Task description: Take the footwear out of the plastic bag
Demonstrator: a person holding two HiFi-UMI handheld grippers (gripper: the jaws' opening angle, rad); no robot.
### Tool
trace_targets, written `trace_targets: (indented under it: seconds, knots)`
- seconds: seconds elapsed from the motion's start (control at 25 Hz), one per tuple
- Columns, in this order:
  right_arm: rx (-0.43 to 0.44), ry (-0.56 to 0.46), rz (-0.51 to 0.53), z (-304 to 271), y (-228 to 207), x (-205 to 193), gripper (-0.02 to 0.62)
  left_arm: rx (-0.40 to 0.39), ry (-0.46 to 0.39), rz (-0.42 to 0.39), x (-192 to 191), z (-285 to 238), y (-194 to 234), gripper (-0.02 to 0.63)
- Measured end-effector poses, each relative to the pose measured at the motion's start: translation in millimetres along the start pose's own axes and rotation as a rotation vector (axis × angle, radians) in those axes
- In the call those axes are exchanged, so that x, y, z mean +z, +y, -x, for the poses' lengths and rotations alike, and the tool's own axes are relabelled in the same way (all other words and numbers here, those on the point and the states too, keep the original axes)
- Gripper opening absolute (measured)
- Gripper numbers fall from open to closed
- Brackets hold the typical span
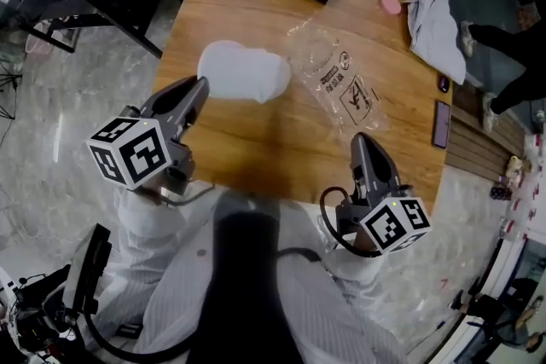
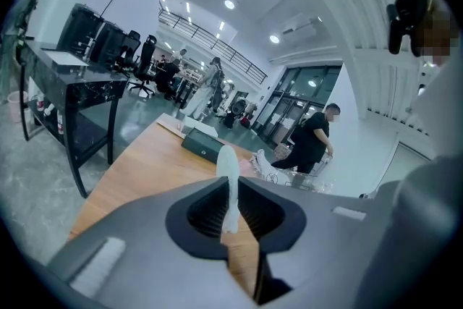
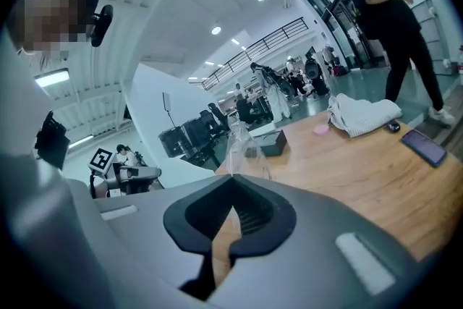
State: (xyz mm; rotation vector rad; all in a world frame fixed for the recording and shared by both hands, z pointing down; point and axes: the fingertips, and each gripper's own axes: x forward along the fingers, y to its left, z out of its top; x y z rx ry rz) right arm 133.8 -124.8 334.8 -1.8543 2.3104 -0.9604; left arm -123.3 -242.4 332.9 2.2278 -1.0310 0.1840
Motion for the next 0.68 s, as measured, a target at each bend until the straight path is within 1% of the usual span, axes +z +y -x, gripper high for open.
trace_targets:
  seconds: [0.12,0.68]
  knots:
    - [0.009,-0.008,-0.011,2.0,1.6,2.1,0.012,-0.004,0.004,-0.005,-0.7,-1.1,-3.5,0.038]
    - [0.023,0.005,0.010,2.6,3.8,4.2,0.012,-0.023,0.026,-0.009,-0.4,-6.5,-15.4,0.040]
